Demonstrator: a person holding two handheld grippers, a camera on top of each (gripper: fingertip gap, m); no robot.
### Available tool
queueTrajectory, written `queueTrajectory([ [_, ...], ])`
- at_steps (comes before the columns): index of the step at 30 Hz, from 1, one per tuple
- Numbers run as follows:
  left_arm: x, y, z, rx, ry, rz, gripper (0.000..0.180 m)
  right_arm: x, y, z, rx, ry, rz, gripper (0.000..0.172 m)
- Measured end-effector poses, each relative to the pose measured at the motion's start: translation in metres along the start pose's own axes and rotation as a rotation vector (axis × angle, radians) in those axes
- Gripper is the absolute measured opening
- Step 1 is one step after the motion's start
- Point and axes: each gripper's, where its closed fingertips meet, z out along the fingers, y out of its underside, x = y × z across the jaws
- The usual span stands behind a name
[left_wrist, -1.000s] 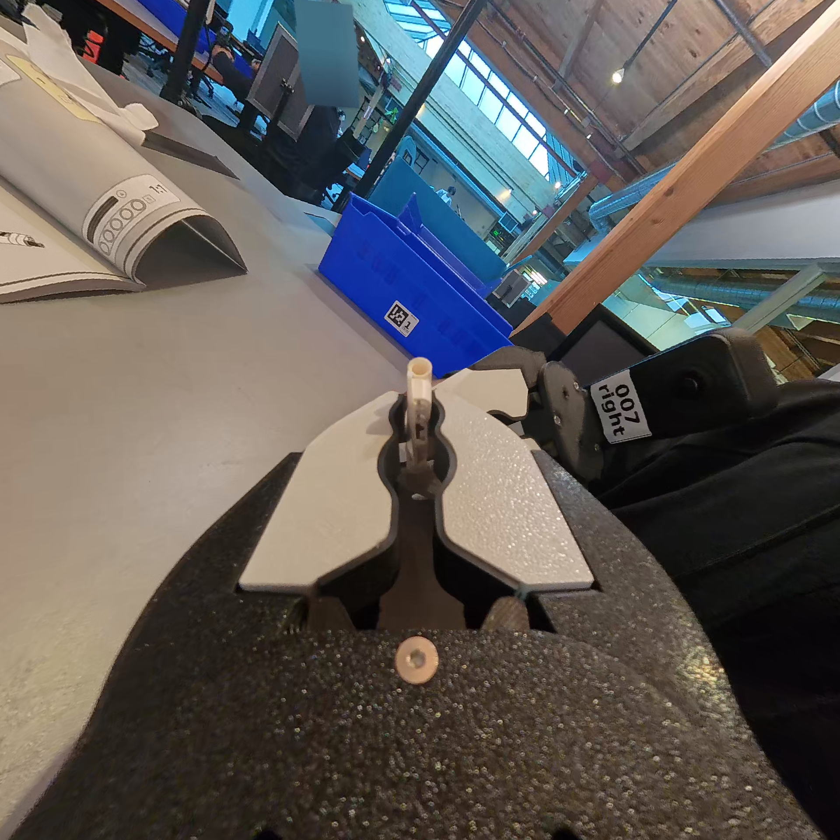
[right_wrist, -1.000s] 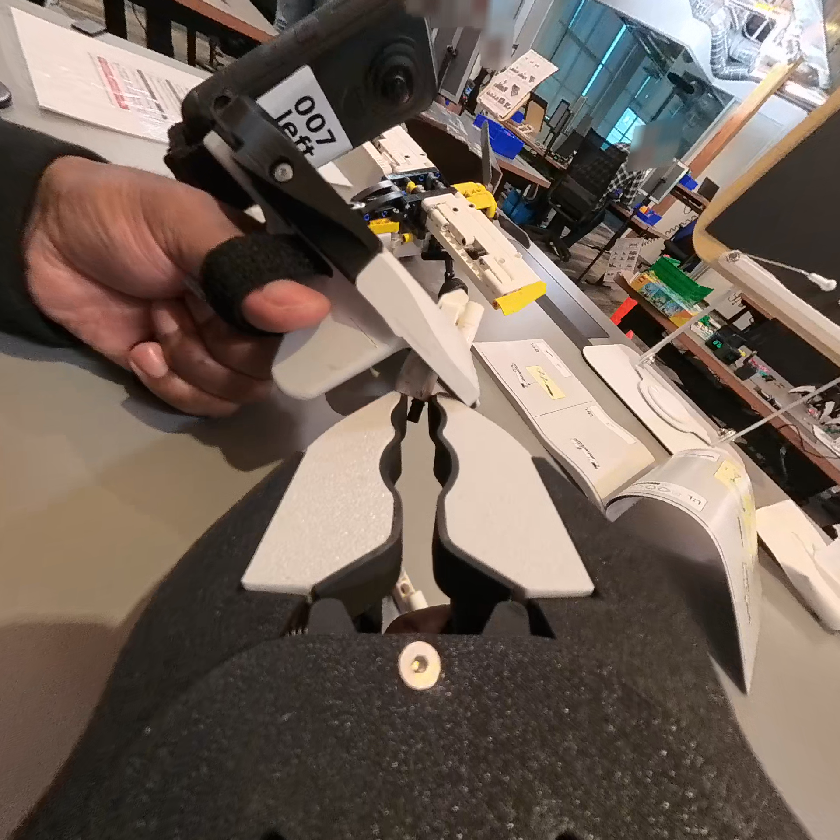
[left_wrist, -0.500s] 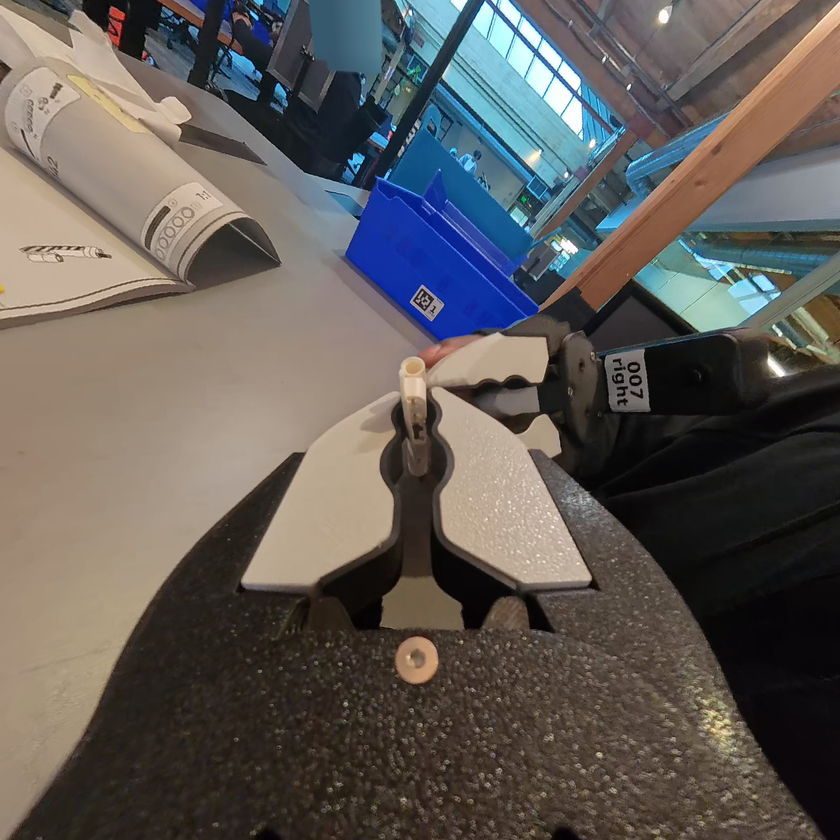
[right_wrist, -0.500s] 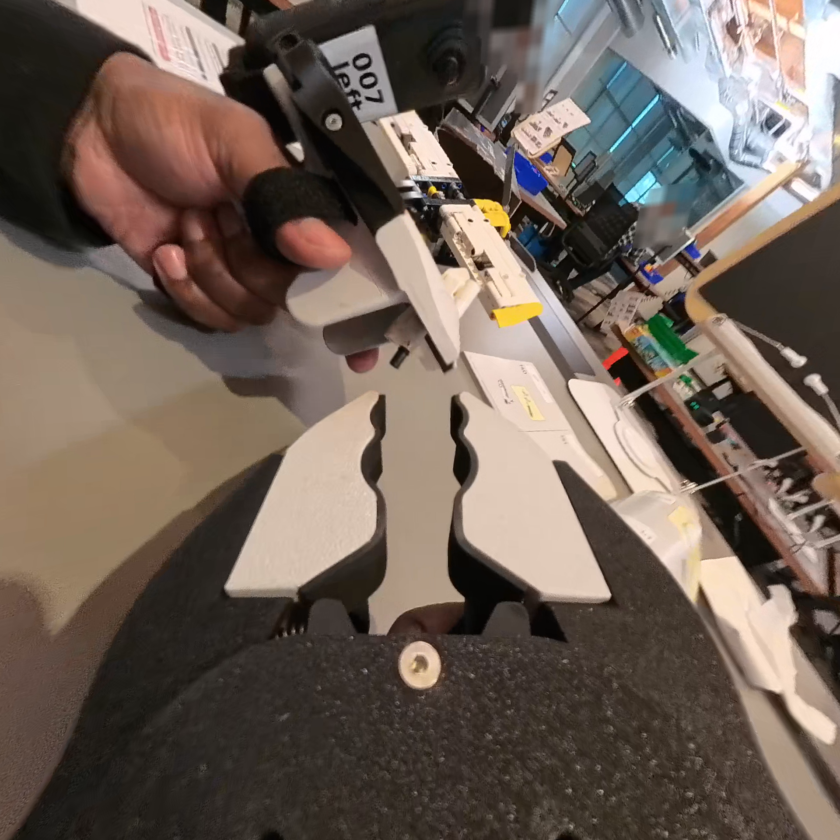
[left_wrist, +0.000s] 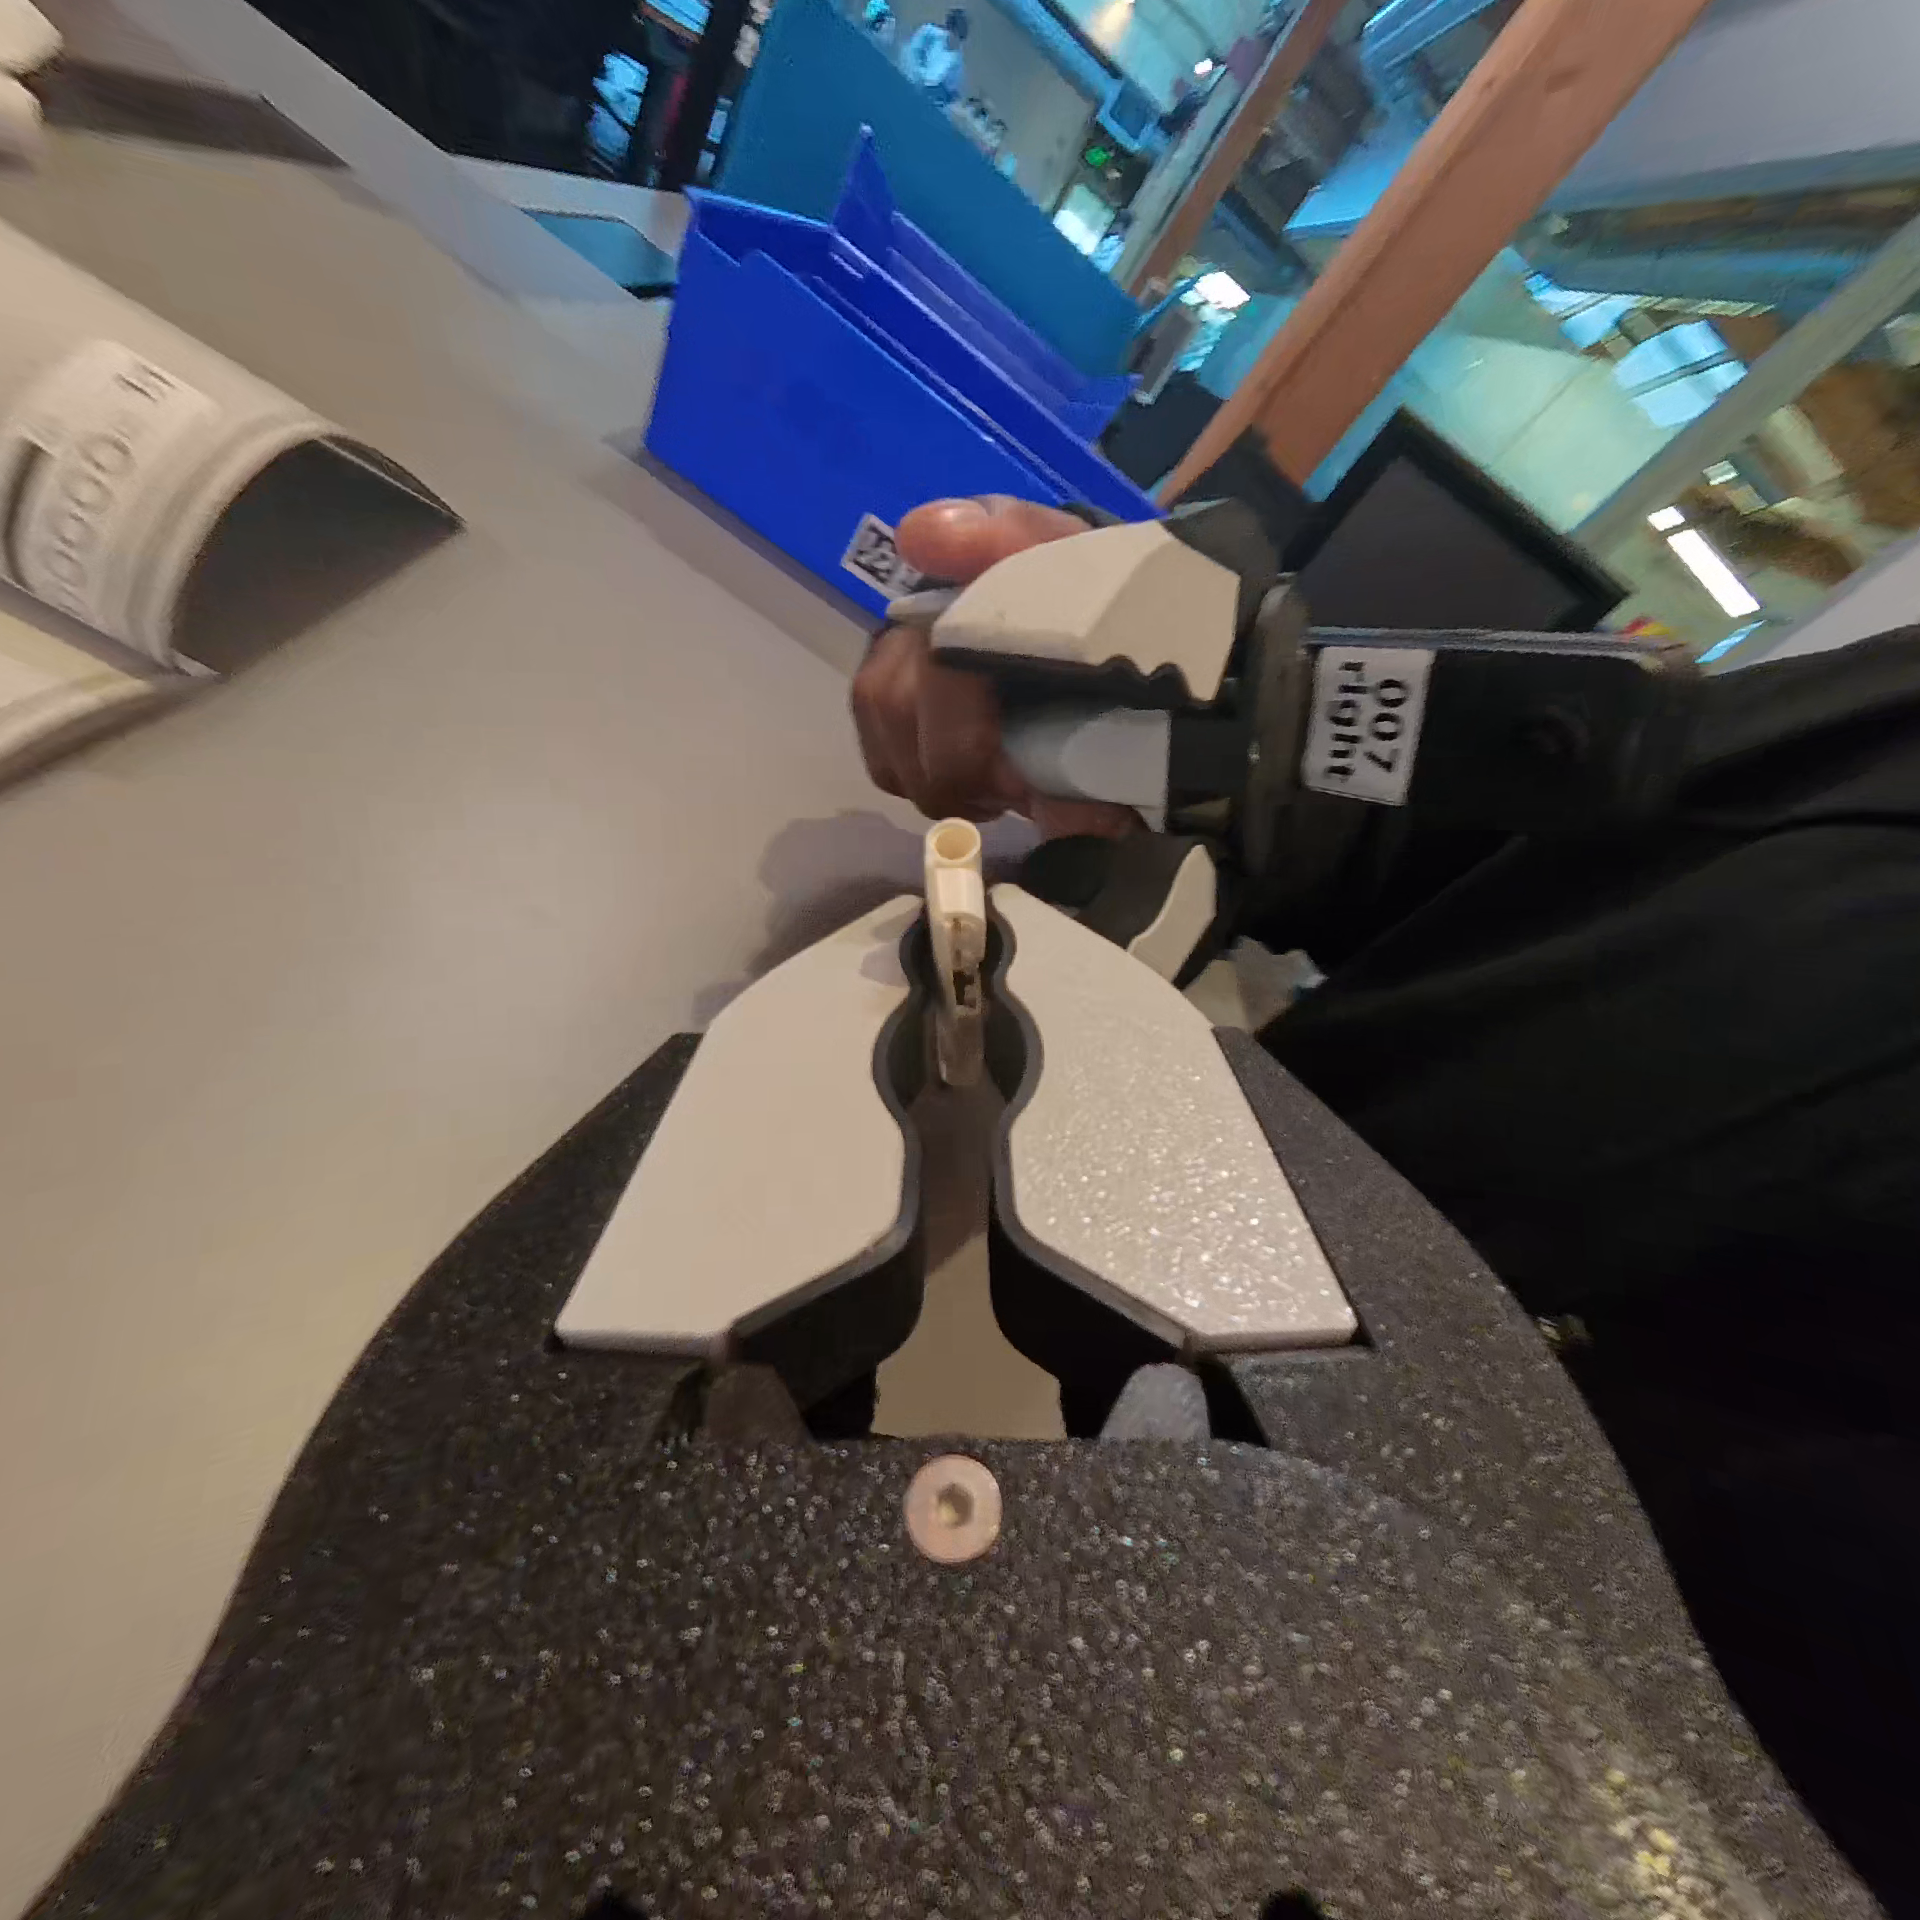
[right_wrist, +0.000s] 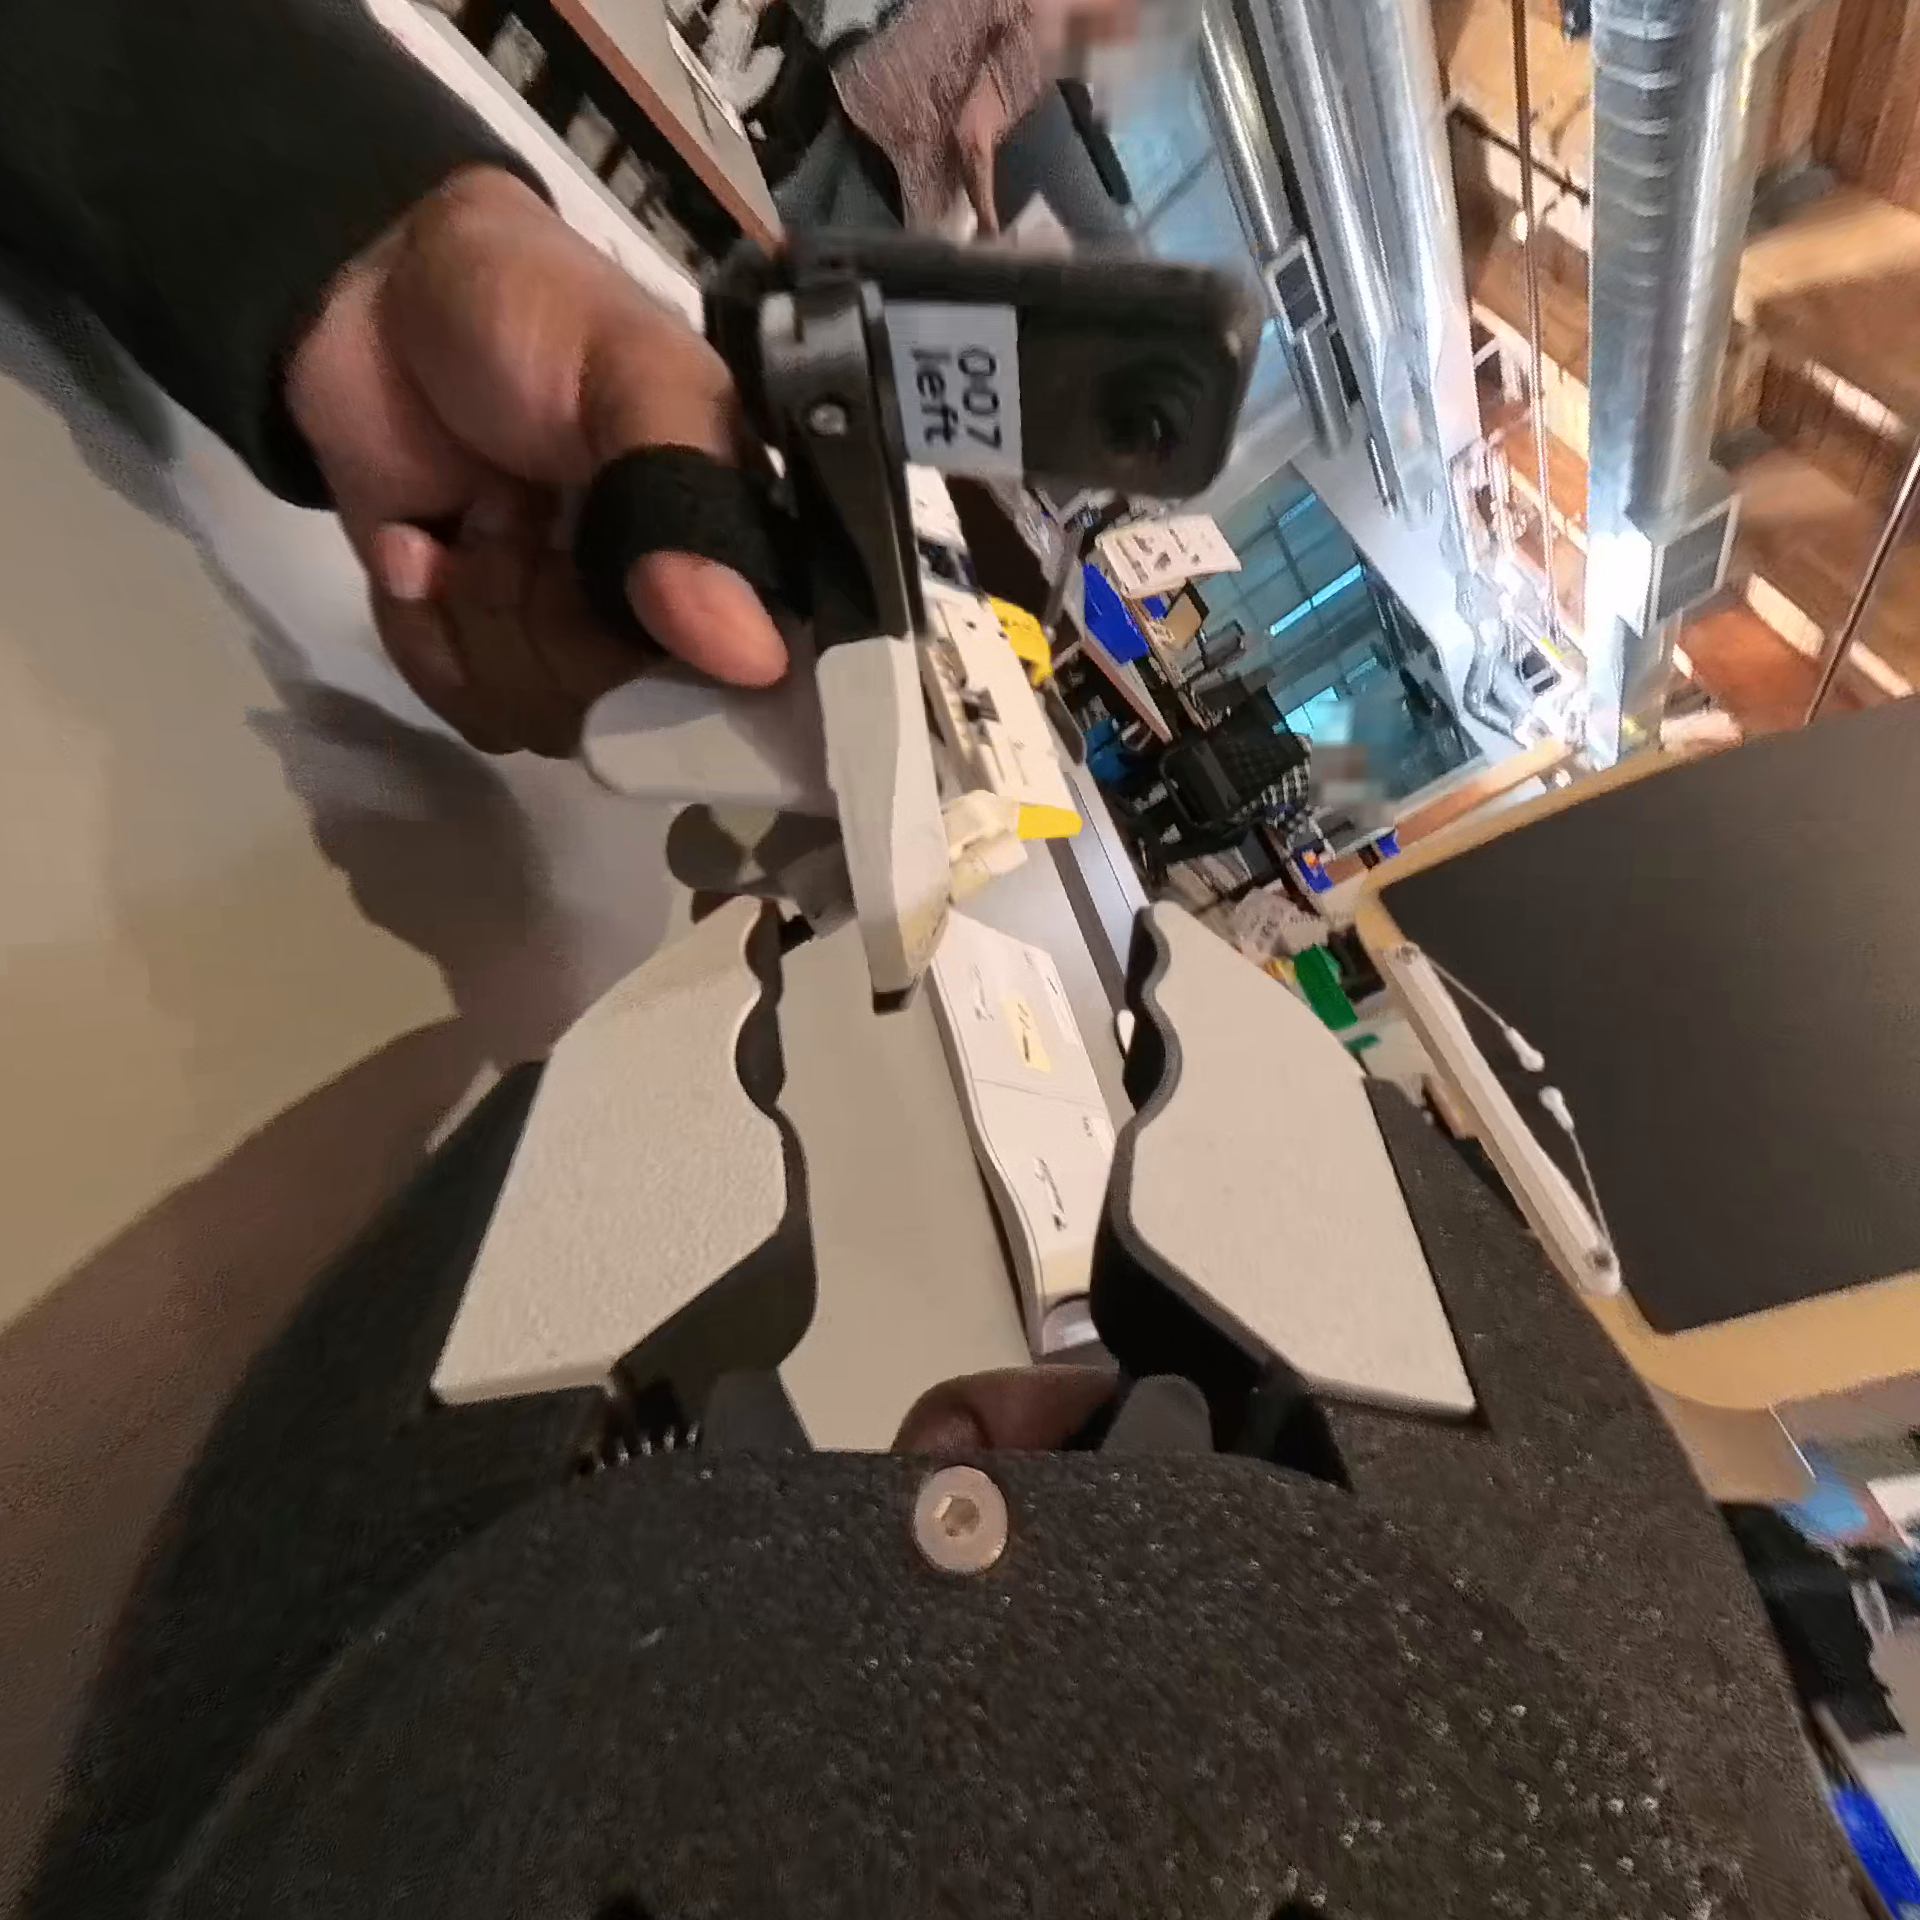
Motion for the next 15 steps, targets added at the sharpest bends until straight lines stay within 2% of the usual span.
queueTrajectory([
  [3,0.003,0.006,-0.008,-0.002,0.088,-0.096,0.007,-0.011,-0.006,-0.003,0.068,-0.074,0.015,0.068],
  [7,0.013,0.010,-0.016,-0.045,0.186,-0.146,0.007,-0.021,-0.006,-0.003,0.099,-0.179,0.080,0.078],
  [15,0.041,0.035,-0.005,-0.205,0.336,-0.190,0.007,-0.051,-0.015,-0.004,0.149,-0.294,0.023,0.079],
])
